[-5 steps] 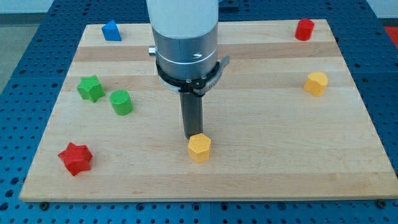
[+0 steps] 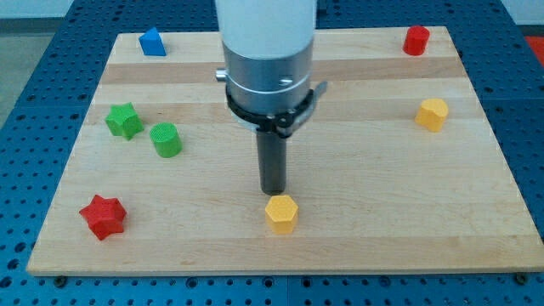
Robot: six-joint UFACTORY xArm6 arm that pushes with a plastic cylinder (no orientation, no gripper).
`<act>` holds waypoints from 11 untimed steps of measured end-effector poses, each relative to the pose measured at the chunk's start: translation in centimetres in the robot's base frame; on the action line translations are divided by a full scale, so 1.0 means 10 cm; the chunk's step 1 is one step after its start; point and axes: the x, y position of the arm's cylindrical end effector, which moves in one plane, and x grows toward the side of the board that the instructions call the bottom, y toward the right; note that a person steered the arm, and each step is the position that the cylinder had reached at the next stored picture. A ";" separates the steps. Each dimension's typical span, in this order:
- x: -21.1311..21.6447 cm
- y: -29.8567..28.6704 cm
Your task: Slide the green circle slightly right
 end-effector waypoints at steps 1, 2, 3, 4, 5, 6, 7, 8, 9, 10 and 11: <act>-0.03 -0.33; -0.03 -0.74; -0.03 -1.16; -0.03 -1.52; -0.12 -1.88; -0.31 -2.09; -0.48 -2.15; -0.61 -2.10; -0.72 -1.89; -0.77 -1.60; -0.80 -1.24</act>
